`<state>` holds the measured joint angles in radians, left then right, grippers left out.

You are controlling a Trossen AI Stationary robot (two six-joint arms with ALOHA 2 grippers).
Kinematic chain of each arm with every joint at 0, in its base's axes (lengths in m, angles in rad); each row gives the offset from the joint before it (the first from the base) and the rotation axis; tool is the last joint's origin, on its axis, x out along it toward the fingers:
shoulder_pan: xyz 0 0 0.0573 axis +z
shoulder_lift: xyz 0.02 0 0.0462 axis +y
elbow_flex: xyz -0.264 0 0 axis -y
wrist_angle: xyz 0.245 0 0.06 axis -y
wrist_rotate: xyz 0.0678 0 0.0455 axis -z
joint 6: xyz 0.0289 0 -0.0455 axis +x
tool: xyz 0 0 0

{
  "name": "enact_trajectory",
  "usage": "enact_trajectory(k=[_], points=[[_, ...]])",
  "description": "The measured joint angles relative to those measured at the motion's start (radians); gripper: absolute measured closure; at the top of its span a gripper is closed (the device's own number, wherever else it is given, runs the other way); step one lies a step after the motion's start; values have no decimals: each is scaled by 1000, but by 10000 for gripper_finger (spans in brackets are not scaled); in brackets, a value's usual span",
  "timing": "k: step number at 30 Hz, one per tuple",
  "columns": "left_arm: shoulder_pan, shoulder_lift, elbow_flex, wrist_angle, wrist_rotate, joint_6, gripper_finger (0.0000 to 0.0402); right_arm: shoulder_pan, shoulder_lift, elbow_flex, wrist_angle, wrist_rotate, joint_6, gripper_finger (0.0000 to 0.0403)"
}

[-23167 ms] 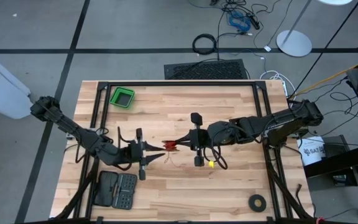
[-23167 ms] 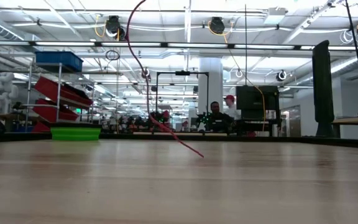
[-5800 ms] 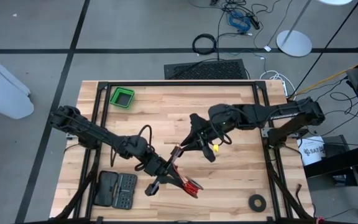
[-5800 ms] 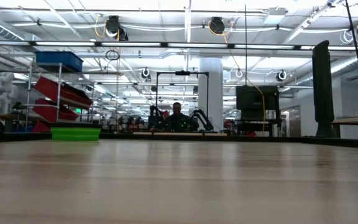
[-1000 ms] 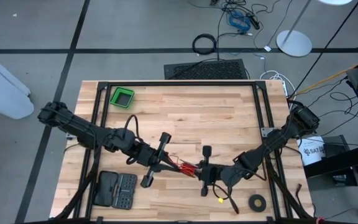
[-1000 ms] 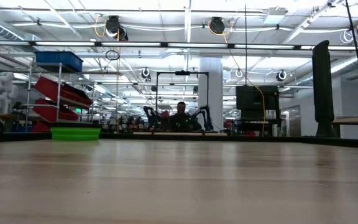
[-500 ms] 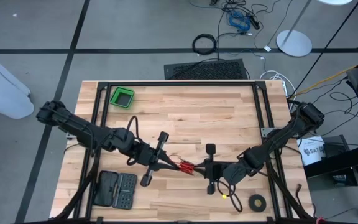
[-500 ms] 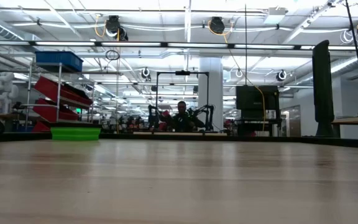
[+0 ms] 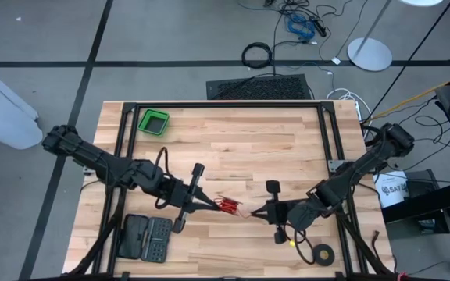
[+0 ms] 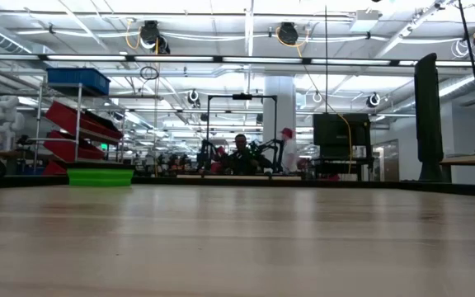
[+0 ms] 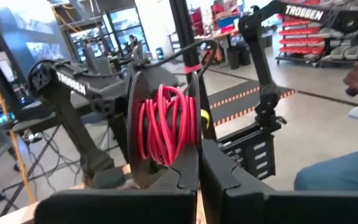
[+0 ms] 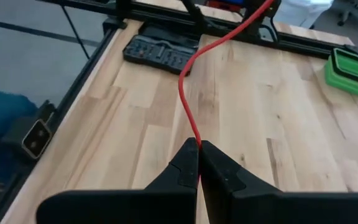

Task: Coil cords
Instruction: Coil the red wire into the spool

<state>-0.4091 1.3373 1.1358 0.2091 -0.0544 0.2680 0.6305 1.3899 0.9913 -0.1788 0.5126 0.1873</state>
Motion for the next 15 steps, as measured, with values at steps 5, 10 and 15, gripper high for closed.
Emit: enact_trajectory(k=[5,10,15], points=[[0,0,0,-55,-27,0,401,26,-41,0,-64,0,35,403],[0,0,0,-71,-33,-2,401,65,-91,0,-106,4,72,403],[0,0,0,-113,-90,-26,401,120,-139,0,-142,5,94,403]])
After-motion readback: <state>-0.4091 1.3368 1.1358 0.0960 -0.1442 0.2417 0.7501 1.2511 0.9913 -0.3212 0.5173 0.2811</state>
